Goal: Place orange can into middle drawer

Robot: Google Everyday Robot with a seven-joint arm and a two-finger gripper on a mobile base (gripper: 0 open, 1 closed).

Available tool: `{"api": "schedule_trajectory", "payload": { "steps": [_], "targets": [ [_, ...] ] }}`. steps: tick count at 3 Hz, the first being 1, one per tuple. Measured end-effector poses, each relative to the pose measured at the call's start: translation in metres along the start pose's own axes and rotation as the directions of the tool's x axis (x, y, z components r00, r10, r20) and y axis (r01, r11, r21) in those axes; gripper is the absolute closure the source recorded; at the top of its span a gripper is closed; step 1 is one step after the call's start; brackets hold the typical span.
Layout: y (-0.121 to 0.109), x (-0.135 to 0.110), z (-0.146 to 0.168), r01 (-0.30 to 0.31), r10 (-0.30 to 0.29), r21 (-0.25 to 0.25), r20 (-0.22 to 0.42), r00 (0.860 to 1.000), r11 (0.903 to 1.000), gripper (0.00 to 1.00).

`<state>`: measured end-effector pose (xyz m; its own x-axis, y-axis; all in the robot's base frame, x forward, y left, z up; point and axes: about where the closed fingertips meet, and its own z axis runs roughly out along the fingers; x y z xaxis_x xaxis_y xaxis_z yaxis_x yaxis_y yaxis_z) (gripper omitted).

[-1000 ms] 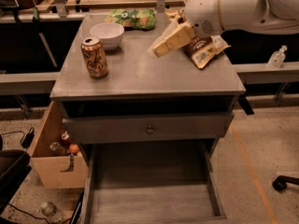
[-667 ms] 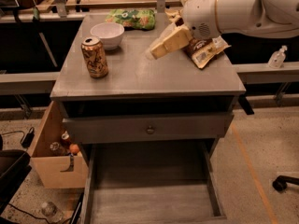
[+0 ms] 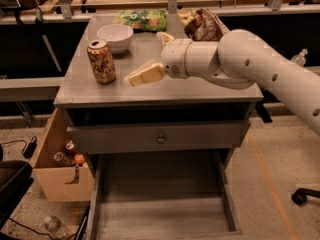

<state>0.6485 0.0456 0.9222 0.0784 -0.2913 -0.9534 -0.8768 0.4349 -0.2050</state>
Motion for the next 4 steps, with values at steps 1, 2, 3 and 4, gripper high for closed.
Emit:
{"api": "schedule_trajectory", "payload": {
  "steps": [1, 2, 3, 4],
  "targets": [
    [0.002, 0.014, 0.047, -0.088, 0.090, -0.031, 0.074, 0.993, 0.9956, 0.00],
    [0.002, 0.020, 0.078, -0.166, 0.176, -0.074, 0.163, 0.971, 0.9833, 0.00],
    [0.000, 0.012, 0.098, -0.198, 0.219, -0.114, 0.227, 0.949, 0.9735, 0.00],
    [0.001, -0.004, 0.110, -0.185, 0.212, -0.132, 0.230, 0.950, 0.9738, 0.00]
  ]
}}
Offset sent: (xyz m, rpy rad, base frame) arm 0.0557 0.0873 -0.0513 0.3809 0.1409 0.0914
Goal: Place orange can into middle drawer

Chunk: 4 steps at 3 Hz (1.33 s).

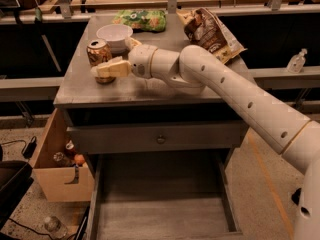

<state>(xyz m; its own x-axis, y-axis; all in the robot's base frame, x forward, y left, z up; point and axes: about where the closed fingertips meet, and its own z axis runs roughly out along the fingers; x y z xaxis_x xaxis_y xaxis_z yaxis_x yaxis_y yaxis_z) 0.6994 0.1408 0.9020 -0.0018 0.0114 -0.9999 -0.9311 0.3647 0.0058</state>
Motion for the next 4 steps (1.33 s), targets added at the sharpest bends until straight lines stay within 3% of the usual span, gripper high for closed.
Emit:
{"api": "schedule_trajectory", "payload": {
  "steps": [1, 2, 3, 4],
  "targets": [
    [0.014, -0.015, 0.017, 0.053, -0.055, -0.024, -0.083, 0.995, 0.9983, 0.00],
    [0.024, -0.021, 0.027, 0.089, -0.096, -0.043, -0.176, 0.980, 0.9951, 0.00],
    [0.031, -0.013, 0.036, 0.091, -0.104, -0.070, -0.213, 0.972, 0.9934, 0.16],
    [0.032, -0.014, 0.037, 0.090, -0.104, -0.072, -0.211, 0.972, 0.9933, 0.38]
  ]
}}
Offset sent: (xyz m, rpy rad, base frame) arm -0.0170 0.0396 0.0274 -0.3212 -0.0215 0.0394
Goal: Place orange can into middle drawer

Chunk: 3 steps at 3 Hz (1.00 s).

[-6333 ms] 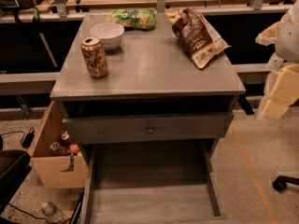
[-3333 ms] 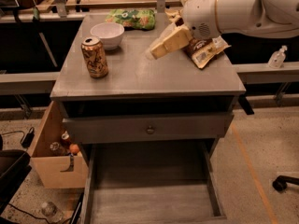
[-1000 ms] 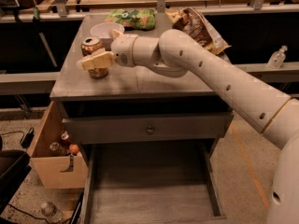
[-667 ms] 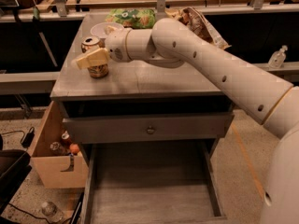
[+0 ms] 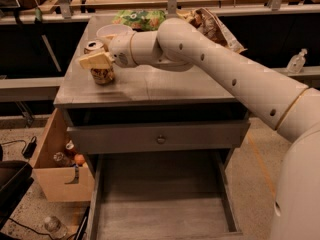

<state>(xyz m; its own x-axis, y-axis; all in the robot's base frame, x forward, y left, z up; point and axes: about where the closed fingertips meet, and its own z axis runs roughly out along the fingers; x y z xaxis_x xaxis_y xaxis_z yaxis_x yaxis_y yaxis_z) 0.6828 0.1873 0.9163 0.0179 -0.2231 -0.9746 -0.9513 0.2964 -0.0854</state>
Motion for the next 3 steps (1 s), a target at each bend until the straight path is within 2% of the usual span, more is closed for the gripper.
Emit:
{"api": "schedule_trajectory", "payload": {
  "steps": [2, 3],
  "targets": [
    [0.0036, -0.0007, 0.0042, 0.000, 0.000, -0.008, 0.001, 1.000, 1.0000, 0.85],
    [0.0075, -0.0085, -0.0001, 0.021, -0.021, -0.013, 0.022, 1.000, 0.9997, 1.00]
  ]
}}
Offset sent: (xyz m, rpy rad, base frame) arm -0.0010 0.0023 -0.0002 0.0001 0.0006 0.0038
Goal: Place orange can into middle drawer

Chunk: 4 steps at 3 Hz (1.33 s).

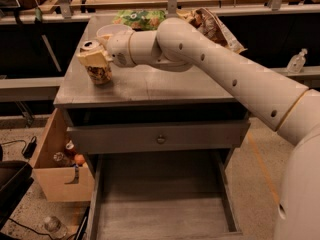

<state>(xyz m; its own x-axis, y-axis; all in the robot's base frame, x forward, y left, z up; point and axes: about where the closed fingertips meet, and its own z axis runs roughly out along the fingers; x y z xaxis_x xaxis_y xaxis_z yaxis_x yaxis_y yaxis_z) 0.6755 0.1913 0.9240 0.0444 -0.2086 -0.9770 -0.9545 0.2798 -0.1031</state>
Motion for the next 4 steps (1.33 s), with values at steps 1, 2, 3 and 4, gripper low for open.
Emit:
{"api": "schedule_trajectory", "payload": {
  "steps": [1, 2, 3, 4],
  "targets": [
    [0.022, -0.024, -0.024, 0.049, -0.049, 0.012, 0.037, 0.998, 0.9987, 1.00],
    [0.061, -0.051, -0.066, 0.085, -0.088, 0.068, 0.046, 0.995, 0.9941, 1.00],
    [0.130, -0.048, -0.084, 0.118, -0.119, 0.066, 0.014, 0.993, 0.9908, 1.00],
    [0.207, -0.011, -0.087, 0.128, -0.128, 0.014, -0.017, 0.992, 0.9917, 1.00]
  ]
}}
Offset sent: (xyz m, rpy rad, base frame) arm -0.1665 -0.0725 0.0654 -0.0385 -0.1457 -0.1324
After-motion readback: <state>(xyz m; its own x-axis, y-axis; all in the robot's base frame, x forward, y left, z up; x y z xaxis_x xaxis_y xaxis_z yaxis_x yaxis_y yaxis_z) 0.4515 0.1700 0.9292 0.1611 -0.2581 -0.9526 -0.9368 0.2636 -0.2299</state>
